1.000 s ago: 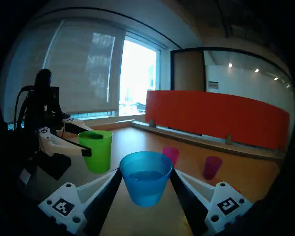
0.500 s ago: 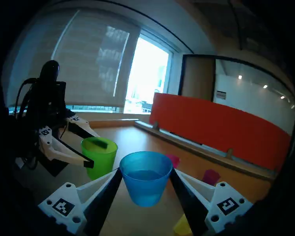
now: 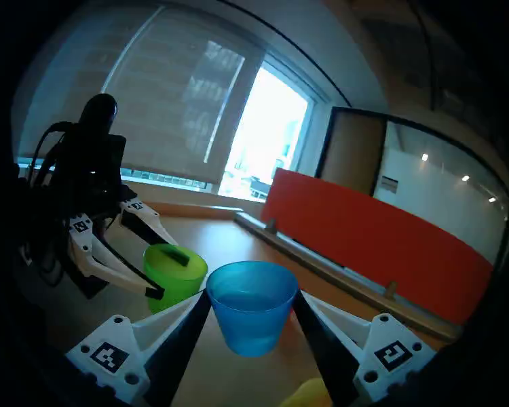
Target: Pour water
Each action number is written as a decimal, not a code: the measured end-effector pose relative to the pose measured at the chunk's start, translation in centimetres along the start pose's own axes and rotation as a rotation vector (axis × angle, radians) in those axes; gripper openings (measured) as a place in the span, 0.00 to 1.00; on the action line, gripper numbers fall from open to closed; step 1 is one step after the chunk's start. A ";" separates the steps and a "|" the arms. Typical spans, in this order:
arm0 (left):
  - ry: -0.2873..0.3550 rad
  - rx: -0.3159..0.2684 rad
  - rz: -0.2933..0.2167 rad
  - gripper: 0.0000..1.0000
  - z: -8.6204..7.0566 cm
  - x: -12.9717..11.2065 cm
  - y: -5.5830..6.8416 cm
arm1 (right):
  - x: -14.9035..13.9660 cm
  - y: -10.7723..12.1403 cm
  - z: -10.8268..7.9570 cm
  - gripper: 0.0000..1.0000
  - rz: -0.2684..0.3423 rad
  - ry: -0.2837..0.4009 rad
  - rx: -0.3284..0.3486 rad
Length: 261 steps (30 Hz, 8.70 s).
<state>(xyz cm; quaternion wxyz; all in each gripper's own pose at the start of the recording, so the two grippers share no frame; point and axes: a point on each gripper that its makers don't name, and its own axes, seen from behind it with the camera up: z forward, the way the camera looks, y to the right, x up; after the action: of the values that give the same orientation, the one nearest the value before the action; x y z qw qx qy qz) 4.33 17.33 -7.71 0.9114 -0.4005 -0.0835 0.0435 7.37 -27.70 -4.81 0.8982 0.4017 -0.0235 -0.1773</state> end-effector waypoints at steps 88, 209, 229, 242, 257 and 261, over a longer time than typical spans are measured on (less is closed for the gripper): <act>-0.009 -0.055 0.025 0.86 2.3 -0.1 2.0 | 4.4 1.0 3.8 0.90 -0.664 -0.094 0.132; -0.009 -0.060 0.047 0.86 2.7 0.1 2.4 | 5.4 0.8 4.0 0.90 -0.997 -0.110 0.079; -0.009 -0.061 0.046 0.86 2.6 0.0 2.4 | 5.7 0.7 3.9 0.90 -1.039 -0.106 0.076; -0.009 -0.063 0.048 0.86 2.7 0.0 2.5 | 5.8 0.4 3.8 0.90 -1.065 -0.102 0.077; -0.012 -0.065 0.051 0.86 2.7 -0.1 2.6 | 5.8 0.7 3.8 0.90 -1.102 -0.102 0.064; -0.011 -0.065 0.052 0.86 2.7 0.0 2.7 | 5.9 0.8 3.8 0.90 -1.109 -0.100 0.061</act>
<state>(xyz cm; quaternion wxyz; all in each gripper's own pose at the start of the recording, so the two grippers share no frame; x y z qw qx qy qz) 3.80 21.10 -7.89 0.8960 -0.4318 -0.0795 0.0666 12.47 -31.92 -2.31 0.6562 0.3710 0.1437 -0.6412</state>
